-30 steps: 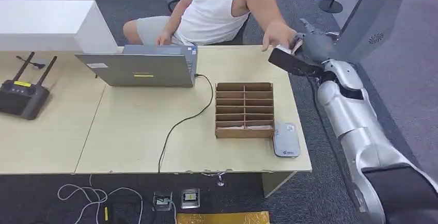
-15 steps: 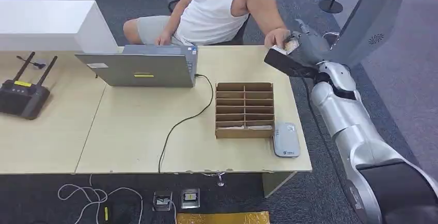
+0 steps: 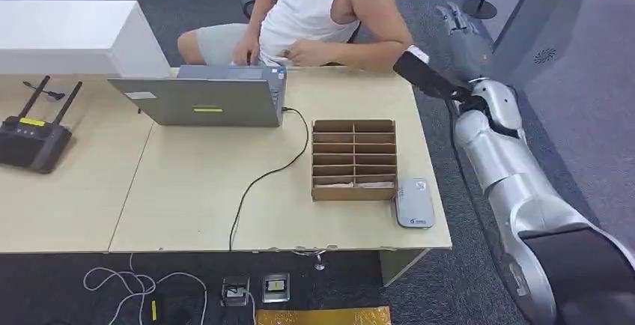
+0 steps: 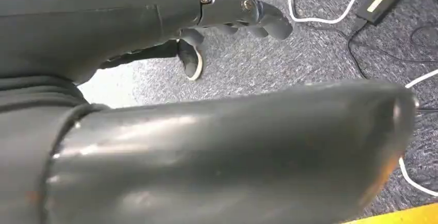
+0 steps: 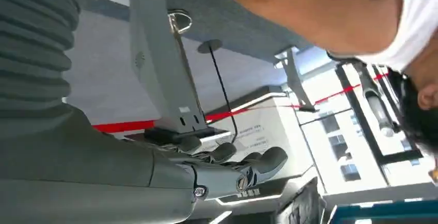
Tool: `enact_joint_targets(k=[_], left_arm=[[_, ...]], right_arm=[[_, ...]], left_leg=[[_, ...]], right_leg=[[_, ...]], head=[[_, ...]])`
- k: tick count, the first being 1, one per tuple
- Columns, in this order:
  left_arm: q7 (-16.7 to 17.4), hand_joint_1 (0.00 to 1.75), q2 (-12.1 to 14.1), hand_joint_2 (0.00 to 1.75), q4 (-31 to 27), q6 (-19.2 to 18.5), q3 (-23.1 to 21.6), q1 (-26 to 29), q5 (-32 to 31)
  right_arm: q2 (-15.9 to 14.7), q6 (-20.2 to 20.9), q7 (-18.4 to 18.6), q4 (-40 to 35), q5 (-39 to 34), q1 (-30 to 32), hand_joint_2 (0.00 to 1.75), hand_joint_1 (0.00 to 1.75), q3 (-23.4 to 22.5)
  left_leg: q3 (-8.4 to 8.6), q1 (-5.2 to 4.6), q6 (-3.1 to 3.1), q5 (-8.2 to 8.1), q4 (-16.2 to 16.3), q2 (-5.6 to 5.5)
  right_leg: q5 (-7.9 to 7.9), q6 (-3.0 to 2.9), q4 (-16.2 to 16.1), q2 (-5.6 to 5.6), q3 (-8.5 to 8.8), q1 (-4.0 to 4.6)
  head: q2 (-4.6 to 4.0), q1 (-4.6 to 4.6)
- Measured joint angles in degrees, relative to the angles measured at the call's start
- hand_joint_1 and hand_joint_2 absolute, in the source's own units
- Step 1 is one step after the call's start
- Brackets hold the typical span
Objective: Pass the card to the sensor for recognition and then transmit it.
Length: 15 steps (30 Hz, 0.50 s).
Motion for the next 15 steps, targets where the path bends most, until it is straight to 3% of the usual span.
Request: enact_joint_targets(k=[5,9,15], left_arm=[[0.0,0.00,0.0,0.00,0.0,0.9,0.0,0.4,2.2],[0.0,0.00,0.0,0.00,0.0,2.3,0.0,1.3,4.9],[-0.1,0.00,0.4,0.00,0.0,4.4,0.2,2.9,8.1]], right_arm=[[-0.5,3.0,-3.7,-1.5,-8.9,-0.6,1.75,0.00,-0.9],[-1.5,14.6,-3.9,-6.9,-20.8,0.0,1.75,0.00,-1.4],[-3.7,25.8,-1.6,-16.4,-27.6,4.2,1.75,0.00,-1.4]], left_leg=[[0.01,0.00,0.00,0.00,0.0,0.00],[0.02,0.00,0.00,0.00,0.0,0.01],[0.02,0.00,0.00,-0.01,0.0,0.01]], right_leg=[[0.00,0.00,0.0,0.00,0.02,0.00],[0.00,0.00,0.0,0.02,0.01,-0.01],[0.00,0.00,0.0,0.04,-0.02,0.00]], head=[[0.00,0.00],[0.00,0.00],[0.00,0.00]])
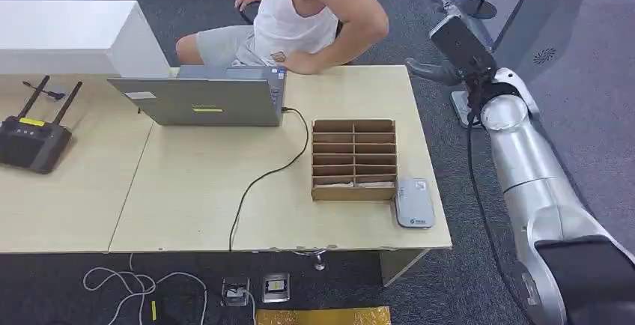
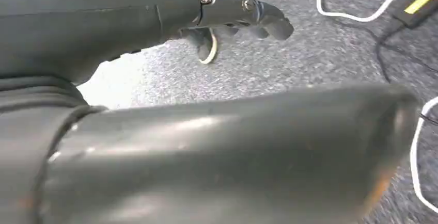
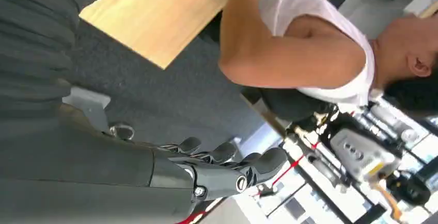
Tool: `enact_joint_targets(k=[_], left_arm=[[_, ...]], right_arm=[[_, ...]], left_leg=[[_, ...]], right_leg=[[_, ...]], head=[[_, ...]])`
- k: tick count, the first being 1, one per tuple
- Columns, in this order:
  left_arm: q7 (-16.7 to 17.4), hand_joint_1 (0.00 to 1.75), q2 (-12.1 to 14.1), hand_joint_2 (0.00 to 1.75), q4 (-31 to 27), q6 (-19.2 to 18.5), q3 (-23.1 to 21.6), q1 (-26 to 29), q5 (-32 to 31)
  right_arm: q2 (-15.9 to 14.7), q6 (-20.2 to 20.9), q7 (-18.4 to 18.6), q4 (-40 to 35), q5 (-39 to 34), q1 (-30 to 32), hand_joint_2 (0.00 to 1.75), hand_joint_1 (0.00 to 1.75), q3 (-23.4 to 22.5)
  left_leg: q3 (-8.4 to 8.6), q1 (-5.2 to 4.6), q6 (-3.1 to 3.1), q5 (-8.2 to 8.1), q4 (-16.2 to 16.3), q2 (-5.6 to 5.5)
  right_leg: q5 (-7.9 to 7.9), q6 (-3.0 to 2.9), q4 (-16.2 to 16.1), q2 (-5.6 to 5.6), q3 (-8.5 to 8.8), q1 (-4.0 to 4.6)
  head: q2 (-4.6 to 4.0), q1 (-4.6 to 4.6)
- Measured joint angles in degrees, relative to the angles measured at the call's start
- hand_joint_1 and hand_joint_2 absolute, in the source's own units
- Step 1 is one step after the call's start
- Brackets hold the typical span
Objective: Pass the card to the sensor for recognition and then transmit it.
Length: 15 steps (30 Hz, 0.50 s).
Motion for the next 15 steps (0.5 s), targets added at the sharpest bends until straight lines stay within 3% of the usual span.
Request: enact_joint_targets(k=[5,11,15], left_arm=[[-0.4,0.00,0.5,0.00,0.0,0.9,0.5,1.0,1.2],[-0.3,0.00,1.0,0.00,0.0,1.2,1.4,1.7,1.9],[-0.3,0.00,1.2,0.00,0.0,1.3,1.5,1.9,1.7]], right_arm=[[-2.1,3.9,1.4,-7.6,-0.7,5.1,1.75,0.00,0.0],[-5.4,10.2,6.1,-18.0,-1.6,13.9,1.75,0.00,-0.6],[-7.6,11.1,8.7,-23.9,-0.4,19.4,1.75,0.00,-0.9]], left_leg=[[0.02,0.03,0.00,0.00,0.0,0.00],[0.02,0.02,0.00,-0.01,0.0,-0.01],[0.02,0.02,-0.02,-0.03,0.0,0.01]], right_leg=[[0.00,0.00,0.0,-0.02,0.03,0.03],[0.00,0.00,0.0,-0.05,0.05,0.02],[0.00,0.00,0.0,-0.04,0.03,0.02]], head=[[0.00,-0.02],[0.00,0.02],[0.00,0.00]])
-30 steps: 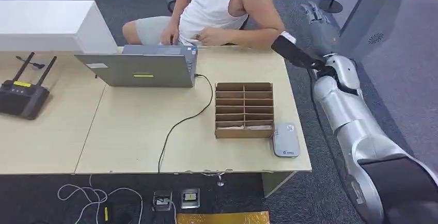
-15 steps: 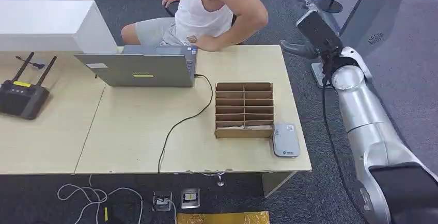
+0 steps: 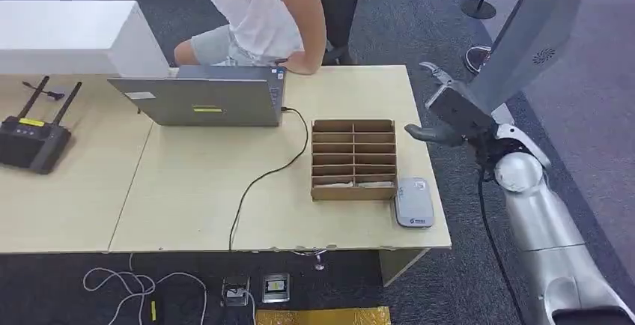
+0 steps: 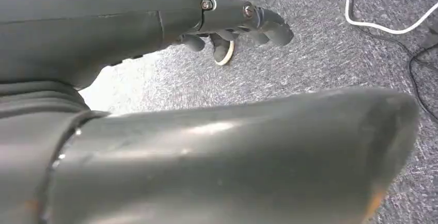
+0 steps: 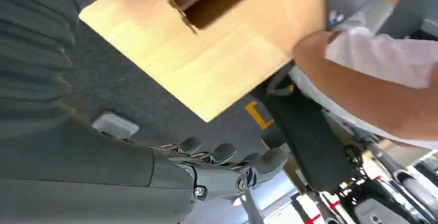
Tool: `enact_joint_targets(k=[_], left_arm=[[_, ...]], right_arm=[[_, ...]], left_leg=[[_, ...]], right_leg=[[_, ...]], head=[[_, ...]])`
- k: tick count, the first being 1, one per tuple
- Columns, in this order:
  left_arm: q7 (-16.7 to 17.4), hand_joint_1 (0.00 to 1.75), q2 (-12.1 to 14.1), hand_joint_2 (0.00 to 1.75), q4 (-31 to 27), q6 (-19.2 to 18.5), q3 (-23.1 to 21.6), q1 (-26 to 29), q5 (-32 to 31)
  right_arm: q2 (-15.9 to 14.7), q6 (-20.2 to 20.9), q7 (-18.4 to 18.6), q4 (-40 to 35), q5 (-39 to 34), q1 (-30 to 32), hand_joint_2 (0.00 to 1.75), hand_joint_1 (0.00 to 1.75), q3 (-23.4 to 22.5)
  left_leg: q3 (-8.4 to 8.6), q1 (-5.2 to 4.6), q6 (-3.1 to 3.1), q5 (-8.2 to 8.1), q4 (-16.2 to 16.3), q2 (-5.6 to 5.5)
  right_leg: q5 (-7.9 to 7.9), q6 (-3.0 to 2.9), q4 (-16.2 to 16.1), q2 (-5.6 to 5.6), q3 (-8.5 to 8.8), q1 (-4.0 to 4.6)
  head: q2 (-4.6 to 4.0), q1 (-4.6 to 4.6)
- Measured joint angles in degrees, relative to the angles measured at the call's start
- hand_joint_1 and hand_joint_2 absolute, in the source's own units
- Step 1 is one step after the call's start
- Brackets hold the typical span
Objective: Pass the card to the sensor for recognition and then transmit it.
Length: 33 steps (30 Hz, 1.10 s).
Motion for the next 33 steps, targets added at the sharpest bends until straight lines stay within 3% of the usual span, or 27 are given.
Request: enact_joint_targets(k=[6,16,24,33], left_arm=[[0.0,0.00,0.0,0.00,0.0,-0.2,0.0,0.1,-0.8],[0.0,0.00,0.0,0.00,0.0,-0.8,0.0,0.1,-2.3],[0.0,0.00,0.1,0.00,0.0,-1.0,0.0,0.0,-2.6],[0.0,0.00,0.1,0.00,0.0,-1.2,0.0,0.0,-2.9]], right_arm=[[-1.6,-2.1,2.8,-4.9,9.0,7.7,1.75,0.00,0.1],[-2.0,-2.6,4.2,-8.4,12.8,14.5,1.75,0.00,0.1],[-2.0,-2.6,5.3,-11.8,15.3,18.4,1.75,0.00,0.1],[-2.3,-3.2,6.7,-14.5,24.0,21.0,1.75,0.00,0.5]], left_leg=[[-0.04,0.00,0.00,0.00,0.0,-0.01],[-0.04,0.00,0.00,0.00,0.0,0.00],[-0.03,0.00,0.00,-0.01,0.0,0.01],[-0.02,0.00,0.00,-0.01,0.0,0.01]], right_leg=[[-0.01,-0.01,0.0,-0.01,0.00,0.00],[-0.01,-0.01,0.0,0.00,0.00,0.01],[-0.01,-0.01,0.0,0.01,0.00,0.00],[-0.01,-0.01,0.0,0.04,0.00,0.00]], head=[[0.00,0.00],[0.00,0.02],[0.00,0.00],[0.00,0.00]])
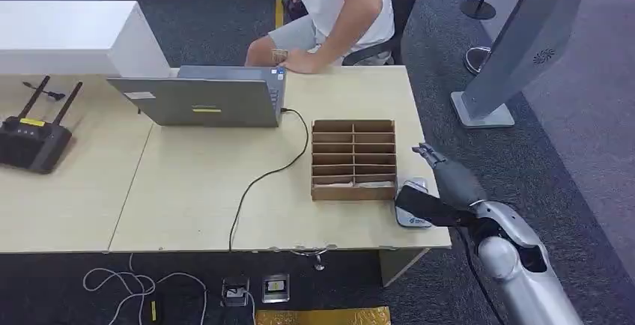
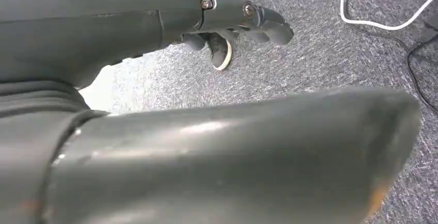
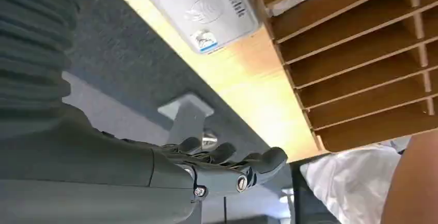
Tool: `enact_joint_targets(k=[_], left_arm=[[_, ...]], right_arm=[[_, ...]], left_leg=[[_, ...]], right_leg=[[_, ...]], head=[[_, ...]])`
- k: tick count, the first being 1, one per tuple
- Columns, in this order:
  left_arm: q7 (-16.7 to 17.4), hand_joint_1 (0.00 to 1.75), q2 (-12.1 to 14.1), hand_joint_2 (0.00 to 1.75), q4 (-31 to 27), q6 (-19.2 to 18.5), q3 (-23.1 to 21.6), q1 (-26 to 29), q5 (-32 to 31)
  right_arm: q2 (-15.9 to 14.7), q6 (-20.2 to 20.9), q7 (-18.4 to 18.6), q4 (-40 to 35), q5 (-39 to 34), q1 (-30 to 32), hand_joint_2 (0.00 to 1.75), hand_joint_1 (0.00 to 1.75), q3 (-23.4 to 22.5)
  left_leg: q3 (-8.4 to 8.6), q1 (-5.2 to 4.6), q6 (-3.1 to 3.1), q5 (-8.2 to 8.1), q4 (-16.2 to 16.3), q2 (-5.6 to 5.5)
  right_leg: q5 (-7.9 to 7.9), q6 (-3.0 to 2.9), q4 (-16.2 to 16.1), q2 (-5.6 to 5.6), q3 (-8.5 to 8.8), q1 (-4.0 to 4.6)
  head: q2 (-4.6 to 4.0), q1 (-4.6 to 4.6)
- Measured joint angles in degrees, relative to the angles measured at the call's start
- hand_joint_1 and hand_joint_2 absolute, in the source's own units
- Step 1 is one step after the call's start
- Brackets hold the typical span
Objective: Pass the card to the sensor for recognition and then transmit it.
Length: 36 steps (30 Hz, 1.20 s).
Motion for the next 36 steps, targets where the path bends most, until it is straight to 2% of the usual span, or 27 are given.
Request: enact_joint_targets(k=[5,10,15,25,36], left_arm=[[0.0,0.00,0.0,0.00,0.0,-0.2,0.0,0.0,0.0],[0.1,0.00,0.0,0.00,0.0,-0.2,0.0,0.0,-0.2],[0.1,0.00,-0.3,0.00,0.0,0.4,0.0,-0.1,-0.1],[0.5,0.00,-0.6,0.00,0.0,0.5,0.0,-0.1,-0.1],[0.6,0.00,-0.6,0.00,0.0,0.5,0.0,-0.1,0.0]], right_arm=[[0.0,-4.0,2.0,-0.7,12.5,0.6,1.75,0.00,1.0],[0.6,-11.1,5.5,-0.5,25.2,0.9,1.75,0.00,1.8],[3.7,-18.5,5.5,2.7,28.1,1.3,1.75,0.00,2.1],[6.8,-19.1,4.4,7.0,26.9,1.3,1.75,0.00,2.1],[7.7,-18.4,3.4,8.9,24.6,1.3,1.75,0.00,2.1]], left_leg=[[-0.01,0.00,0.00,0.00,0.0,0.00],[-0.03,0.00,0.00,0.00,0.0,0.00],[-0.02,0.01,-0.02,-0.01,0.0,0.00],[-0.04,0.01,-0.02,-0.01,0.0,-0.01],[-0.03,0.01,-0.02,-0.01,0.0,-0.01]], right_leg=[[0.00,0.00,0.0,-0.01,0.00,0.00],[-0.01,-0.01,0.0,-0.02,0.00,0.00],[-0.01,-0.02,0.0,-0.01,-0.01,0.01],[-0.01,-0.02,0.0,-0.04,-0.01,0.01],[-0.01,-0.02,0.0,-0.03,-0.01,0.01]], head=[[0.00,0.02],[0.00,0.00],[0.00,-0.02],[0.00,0.00],[0.00,0.02]])
